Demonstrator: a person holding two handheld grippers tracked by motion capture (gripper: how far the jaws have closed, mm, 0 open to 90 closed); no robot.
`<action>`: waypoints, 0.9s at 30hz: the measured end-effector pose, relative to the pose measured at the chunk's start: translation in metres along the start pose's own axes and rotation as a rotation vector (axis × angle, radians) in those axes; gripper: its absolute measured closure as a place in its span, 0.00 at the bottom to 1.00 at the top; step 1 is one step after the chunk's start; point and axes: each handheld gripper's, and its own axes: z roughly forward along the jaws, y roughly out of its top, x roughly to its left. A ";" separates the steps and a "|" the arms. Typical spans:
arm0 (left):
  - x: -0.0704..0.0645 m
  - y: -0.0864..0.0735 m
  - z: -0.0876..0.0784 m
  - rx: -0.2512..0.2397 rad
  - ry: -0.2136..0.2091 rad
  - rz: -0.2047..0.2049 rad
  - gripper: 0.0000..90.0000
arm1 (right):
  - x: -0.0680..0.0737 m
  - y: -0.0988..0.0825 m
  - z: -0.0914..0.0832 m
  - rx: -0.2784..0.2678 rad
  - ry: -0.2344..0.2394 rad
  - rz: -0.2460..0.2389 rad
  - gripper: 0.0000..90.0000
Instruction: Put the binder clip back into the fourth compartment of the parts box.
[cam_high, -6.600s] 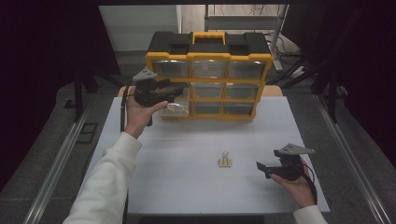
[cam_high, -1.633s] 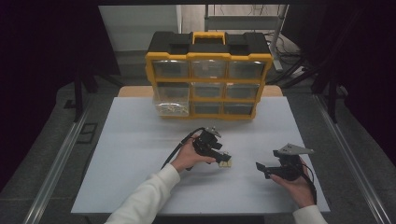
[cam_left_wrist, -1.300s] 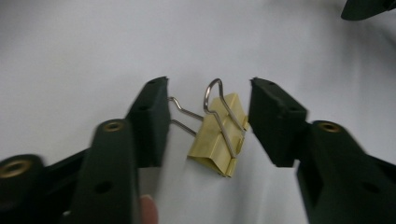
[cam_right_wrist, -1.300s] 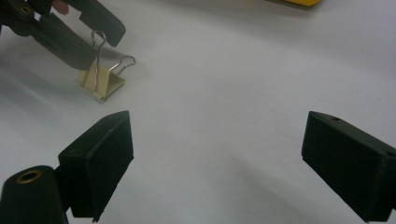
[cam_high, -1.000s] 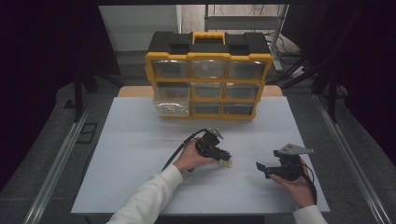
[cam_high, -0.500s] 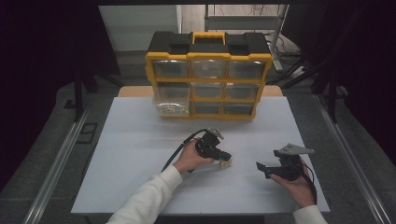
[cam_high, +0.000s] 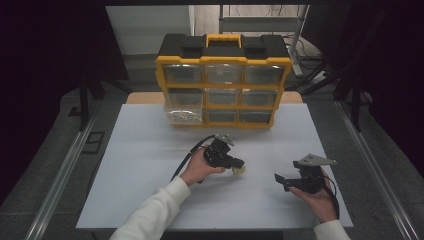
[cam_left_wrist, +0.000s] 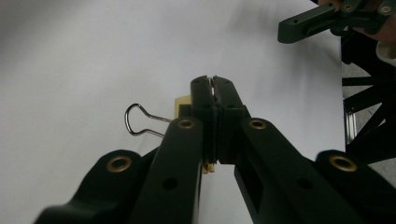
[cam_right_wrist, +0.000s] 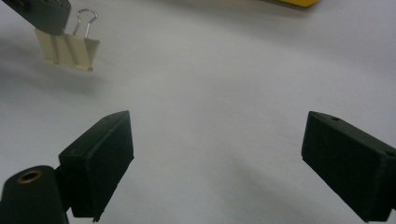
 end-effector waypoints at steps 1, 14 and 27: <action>0.000 0.000 -0.002 -0.005 0.001 -0.001 0.99 | 0.000 0.000 0.000 0.000 0.000 0.000 0.11; -0.002 -0.010 -0.029 -0.062 0.033 -0.011 0.99 | 0.001 0.000 0.000 -0.002 0.001 0.001 0.11; -0.001 -0.020 -0.053 -0.127 0.046 -0.027 0.99 | 0.001 0.000 0.000 -0.002 0.001 -0.001 0.11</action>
